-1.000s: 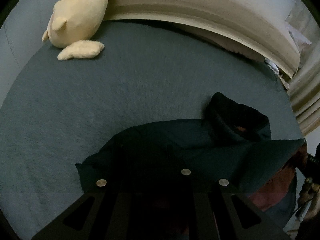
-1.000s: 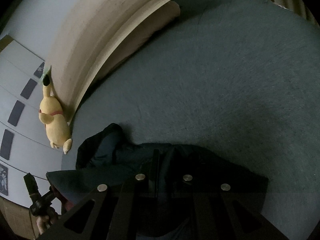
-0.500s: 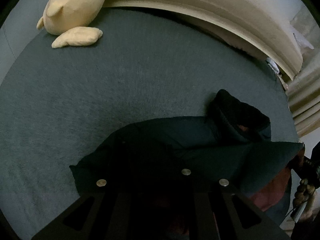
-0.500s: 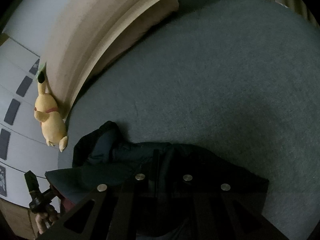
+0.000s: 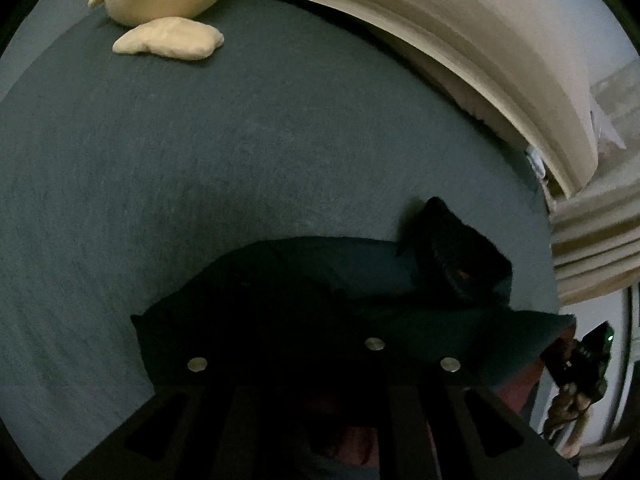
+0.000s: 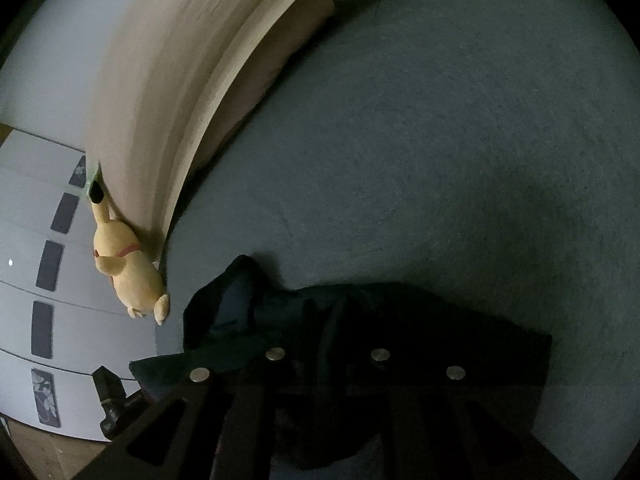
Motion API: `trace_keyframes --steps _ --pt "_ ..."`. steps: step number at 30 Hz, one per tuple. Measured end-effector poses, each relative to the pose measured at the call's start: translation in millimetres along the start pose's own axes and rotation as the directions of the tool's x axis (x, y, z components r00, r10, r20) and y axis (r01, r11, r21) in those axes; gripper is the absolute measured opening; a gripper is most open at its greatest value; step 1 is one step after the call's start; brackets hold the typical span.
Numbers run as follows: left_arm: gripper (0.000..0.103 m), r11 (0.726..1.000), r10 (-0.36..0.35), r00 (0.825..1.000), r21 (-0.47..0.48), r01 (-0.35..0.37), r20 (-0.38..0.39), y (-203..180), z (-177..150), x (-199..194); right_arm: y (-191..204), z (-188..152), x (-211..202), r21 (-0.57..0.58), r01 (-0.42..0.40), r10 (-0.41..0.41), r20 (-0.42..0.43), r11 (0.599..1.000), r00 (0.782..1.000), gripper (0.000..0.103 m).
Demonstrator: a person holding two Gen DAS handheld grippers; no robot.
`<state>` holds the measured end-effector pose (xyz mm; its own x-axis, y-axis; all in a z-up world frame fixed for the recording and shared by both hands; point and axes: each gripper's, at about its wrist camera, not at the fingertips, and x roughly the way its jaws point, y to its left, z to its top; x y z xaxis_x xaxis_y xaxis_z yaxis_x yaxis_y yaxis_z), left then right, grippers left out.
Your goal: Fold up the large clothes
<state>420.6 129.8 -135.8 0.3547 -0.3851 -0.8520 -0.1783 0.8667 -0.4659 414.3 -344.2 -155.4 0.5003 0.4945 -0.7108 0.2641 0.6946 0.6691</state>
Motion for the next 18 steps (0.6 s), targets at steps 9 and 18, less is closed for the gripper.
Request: trace_keyframes --steps 9,18 --pt "0.022 0.986 -0.122 0.992 -0.114 0.120 -0.013 11 7 -9 -9 7 -7 0.119 -0.126 0.122 0.038 0.985 0.992 0.060" --pt "0.061 0.921 -0.269 0.962 -0.283 0.269 0.039 19 12 -29 -1 13 -16 0.107 -0.169 0.163 0.061 0.980 0.985 0.062"
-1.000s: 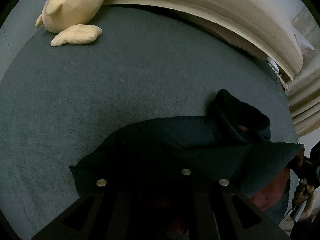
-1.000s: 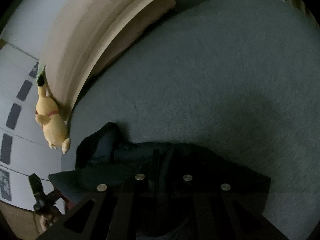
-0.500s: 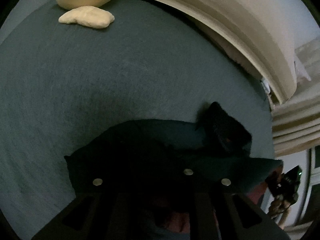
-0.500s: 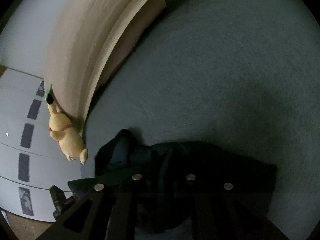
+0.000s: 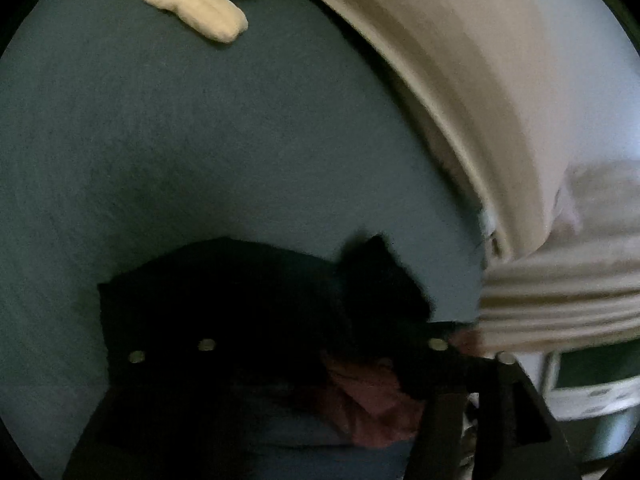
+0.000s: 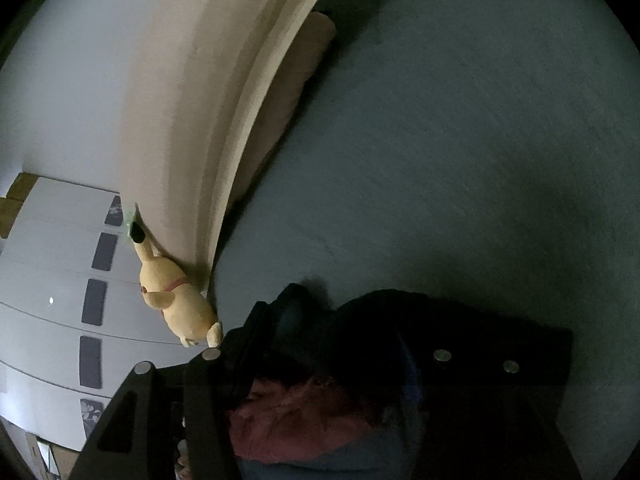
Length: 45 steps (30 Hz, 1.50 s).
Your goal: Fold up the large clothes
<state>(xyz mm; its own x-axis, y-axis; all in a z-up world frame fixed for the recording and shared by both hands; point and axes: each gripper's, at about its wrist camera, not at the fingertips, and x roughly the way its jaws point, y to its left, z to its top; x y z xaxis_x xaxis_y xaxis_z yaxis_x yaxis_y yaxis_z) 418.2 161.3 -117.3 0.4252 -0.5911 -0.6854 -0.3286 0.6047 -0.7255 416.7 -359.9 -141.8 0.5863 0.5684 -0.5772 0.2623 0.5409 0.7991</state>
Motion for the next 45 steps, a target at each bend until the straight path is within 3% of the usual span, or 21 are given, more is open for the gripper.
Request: trace_keyframes --steps 3,5,10,12,13,16,19,23,33,34,35,36,37,38,43,45 --pt "0.062 0.995 -0.075 0.997 -0.060 0.077 0.030 -3 5 -13 2 2 -3 -0.005 -0.019 0.019 0.020 1.000 1.000 0.062" --pt "0.062 0.997 -0.076 0.995 -0.018 0.077 0.070 -10 6 -24 5 4 -8 -0.004 -0.039 0.039 0.044 0.999 0.998 0.062" --pt "0.062 0.991 0.035 0.984 0.119 -0.056 0.172 -24 1 -42 14 8 -28 -0.032 -0.073 0.077 0.120 0.997 0.990 0.064" --pt "0.063 0.968 0.109 0.967 0.196 -0.157 0.231 -29 -2 -46 19 10 -40 -0.061 -0.060 0.069 0.173 0.996 0.982 0.065" --pt "0.064 0.944 0.154 0.952 0.246 -0.221 0.263 -32 -6 -45 22 10 -45 -0.084 -0.044 0.059 0.193 0.996 0.979 0.066" --pt "0.065 0.898 0.211 0.945 0.331 -0.288 0.251 -30 -12 -28 31 9 -50 -0.181 0.035 0.004 0.210 0.983 0.978 0.068" --pt "0.065 0.873 0.243 0.941 0.371 -0.317 0.234 -20 -14 -21 30 5 -40 -0.248 0.106 -0.061 0.184 0.963 0.981 0.068" --pt "0.065 0.861 0.262 0.943 0.393 -0.324 0.204 -17 -11 1 14 3 -18 -0.287 0.166 -0.129 0.144 0.943 0.981 0.068" --pt "0.064 0.823 0.254 0.944 0.465 -0.325 0.210 -27 0 35 9 18 28 -0.359 0.188 -0.169 0.086 0.914 0.982 0.066" --pt "0.061 0.811 0.261 0.939 0.476 -0.340 0.225 -29 0 38 12 18 30 -0.382 0.183 -0.165 0.079 0.906 0.983 0.054" --pt "0.048 0.804 0.267 0.936 0.482 -0.348 0.230 -29 1 41 14 18 33 -0.405 0.192 -0.178 0.073 0.894 0.981 0.037" --pt "0.039 0.792 0.287 0.929 0.487 -0.367 0.233 -29 2 46 16 17 35 -0.417 0.211 -0.199 0.072 0.884 0.977 0.029" --pt "0.020 0.783 0.314 0.920 0.483 -0.391 0.234 -29 2 49 16 18 39 -0.426 0.228 -0.220 0.069 0.876 0.973 0.018" --pt "0.008 0.780 0.340 0.912 0.473 -0.410 0.230 -26 5 53 16 18 43 -0.434 0.241 -0.238 0.063 0.868 0.969 0.013" --pt "0.000 0.756 0.415 0.882 0.454 -0.471 0.223 -17 10 67 15 19 55 -0.455 0.320 -0.324 0.073 0.831 0.943 0.011" --pt "0.000 0.729 0.440 0.867 0.470 -0.497 0.235 -19 10 73 17 19 65 -0.454 0.341 -0.346 0.075 0.823 0.935 0.010"
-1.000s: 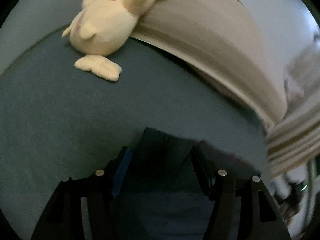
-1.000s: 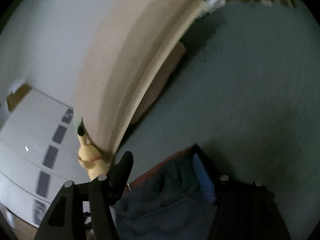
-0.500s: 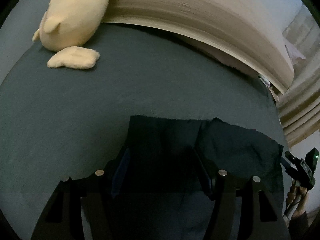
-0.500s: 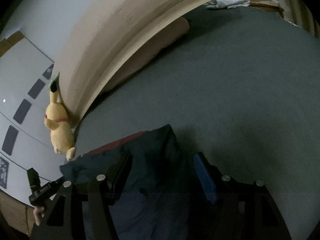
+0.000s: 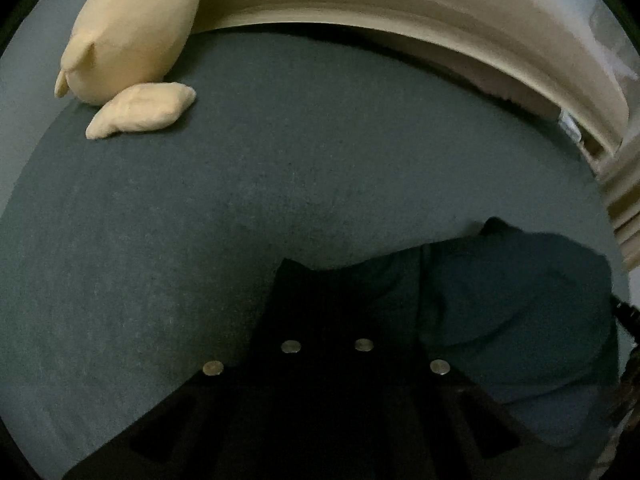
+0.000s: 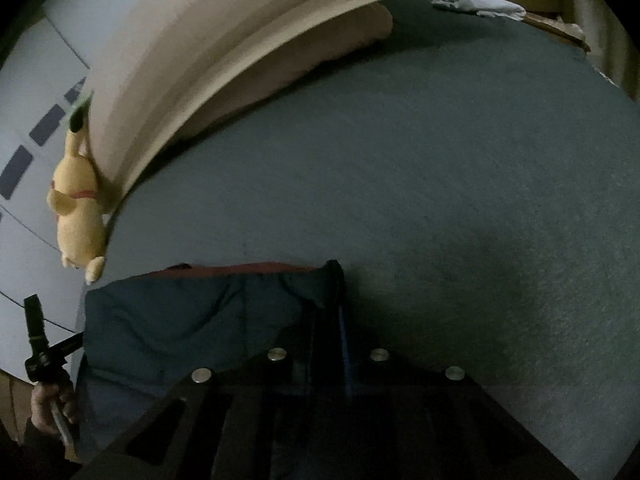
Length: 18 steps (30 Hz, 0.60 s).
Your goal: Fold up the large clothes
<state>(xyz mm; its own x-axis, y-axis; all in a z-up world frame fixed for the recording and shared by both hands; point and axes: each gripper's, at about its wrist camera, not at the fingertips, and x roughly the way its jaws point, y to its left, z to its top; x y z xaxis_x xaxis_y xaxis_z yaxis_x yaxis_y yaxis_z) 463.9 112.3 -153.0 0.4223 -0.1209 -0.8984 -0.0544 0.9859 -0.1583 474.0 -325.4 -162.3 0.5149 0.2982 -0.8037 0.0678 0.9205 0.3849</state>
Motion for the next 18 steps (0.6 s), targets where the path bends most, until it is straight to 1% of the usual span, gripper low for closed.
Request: trace_keyframes --steps 6,9,10,11,12,13,14,15,16,17,18 --pt "0.001 0.999 0.049 0.999 0.002 -0.049 -0.008 1 6 10 -4 -6 16 0.015 0.065 -0.065 -0.023 0.998 0.998 0.010" --pt "0.001 0.991 0.121 0.993 0.057 -0.121 -0.005 -11 8 11 0 -5 18 0.021 0.102 -0.102 -0.030 0.995 0.994 0.011" --pt "0.001 0.988 0.140 0.990 0.065 -0.140 0.004 -16 5 7 2 -5 17 0.022 0.113 -0.112 -0.030 0.993 0.993 0.012" --pt "0.001 0.986 0.150 0.989 0.068 -0.151 0.018 -20 5 2 5 -4 13 0.016 0.122 -0.121 -0.020 0.992 0.992 0.017" --pt "0.001 0.987 0.145 0.989 0.062 -0.147 0.031 -20 5 -6 11 -5 9 0.011 0.127 -0.127 -0.006 0.992 0.992 0.020" --pt "0.001 0.989 0.133 0.990 0.053 -0.135 0.040 -20 4 -13 13 -5 -1 0.008 0.134 -0.134 0.019 0.991 0.991 0.038" --pt "0.001 0.991 0.124 0.991 0.042 -0.127 0.052 -18 5 -22 14 -5 -12 0.016 0.130 -0.131 0.054 0.991 0.990 0.072" --pt "0.001 0.991 0.132 0.989 0.026 -0.134 0.072 -15 6 -32 13 -5 -24 0.032 0.128 -0.131 0.087 0.991 0.988 0.084" --pt "0.001 0.988 0.156 0.981 -0.011 -0.156 0.117 -11 7 -50 12 -4 -40 0.061 0.130 -0.138 0.142 0.990 0.980 0.087" --pt "0.012 0.984 0.178 0.971 -0.045 -0.173 0.158 -9 8 -63 13 -2 -54 0.086 0.132 -0.146 0.189 0.988 0.971 0.087" --pt "0.019 0.979 0.199 0.959 -0.073 -0.188 0.200 -10 8 -76 14 0 -64 0.100 0.127 -0.146 0.213 0.987 0.966 0.087"
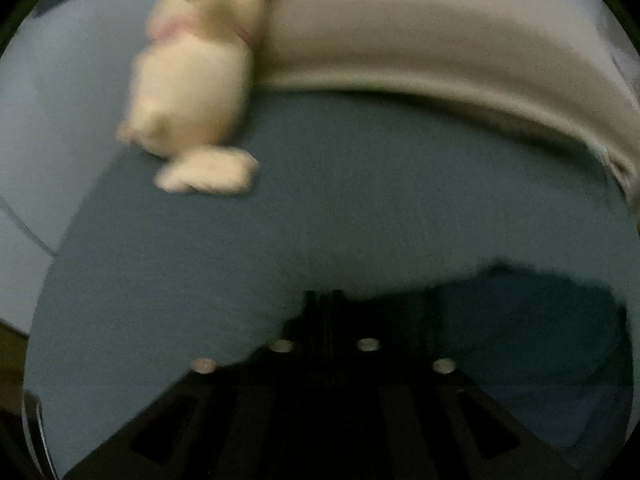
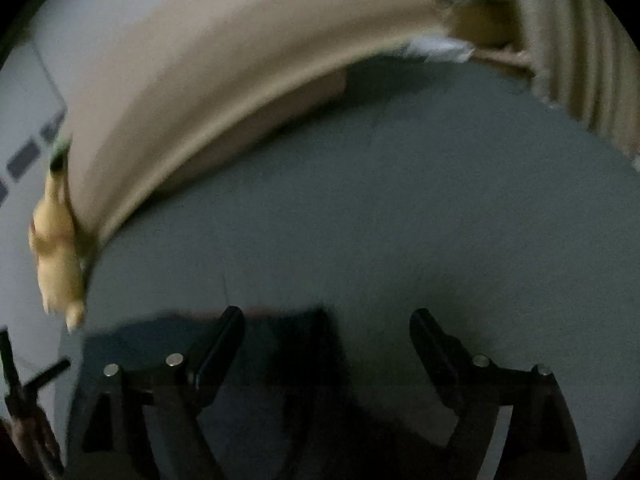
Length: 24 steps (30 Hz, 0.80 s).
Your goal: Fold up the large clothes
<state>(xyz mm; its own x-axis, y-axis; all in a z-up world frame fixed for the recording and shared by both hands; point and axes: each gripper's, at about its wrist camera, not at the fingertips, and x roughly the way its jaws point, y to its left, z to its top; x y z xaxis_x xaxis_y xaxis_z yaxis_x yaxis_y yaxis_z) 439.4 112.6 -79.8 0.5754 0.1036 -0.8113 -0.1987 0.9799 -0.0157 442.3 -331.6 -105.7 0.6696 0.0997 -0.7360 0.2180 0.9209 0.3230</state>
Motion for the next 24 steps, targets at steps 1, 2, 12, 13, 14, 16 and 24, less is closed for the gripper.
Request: trace_keyframes --steps 1,2,12,13,14,16,24 --pt "0.038 1.000 0.009 0.999 -0.017 -0.008 0.044 -1 1 -13 4 3 -9 0.009 -0.008 0.008 0.021 1.000 1.000 0.087" --pt "0.053 1.000 0.002 0.996 -0.023 0.000 0.091 -5 1 -24 14 6 -19 0.000 -0.030 0.030 0.046 1.000 0.998 0.087" --pt "0.057 0.963 -0.118 0.992 0.249 0.102 0.053 -129 -36 -10 120 -45 26 -0.258 -0.083 0.068 -0.066 0.962 0.996 0.087" --pt "0.057 0.961 -0.102 0.994 0.262 0.090 0.034 -135 -39 0 123 -49 36 -0.266 -0.074 0.055 -0.080 0.961 0.995 0.087" --pt "0.057 0.961 -0.086 0.996 0.267 0.077 0.023 -138 -42 7 125 -50 48 -0.269 -0.068 0.043 -0.096 0.961 0.994 0.087" --pt "0.057 0.962 -0.070 0.998 0.263 0.069 -0.005 -139 -43 23 125 -53 62 -0.269 -0.056 0.027 -0.112 0.962 0.993 0.087" --pt "0.061 0.964 -0.047 0.998 0.261 0.054 -0.036 -146 -31 53 118 -50 92 -0.252 -0.032 -0.007 -0.153 0.967 0.988 0.092"
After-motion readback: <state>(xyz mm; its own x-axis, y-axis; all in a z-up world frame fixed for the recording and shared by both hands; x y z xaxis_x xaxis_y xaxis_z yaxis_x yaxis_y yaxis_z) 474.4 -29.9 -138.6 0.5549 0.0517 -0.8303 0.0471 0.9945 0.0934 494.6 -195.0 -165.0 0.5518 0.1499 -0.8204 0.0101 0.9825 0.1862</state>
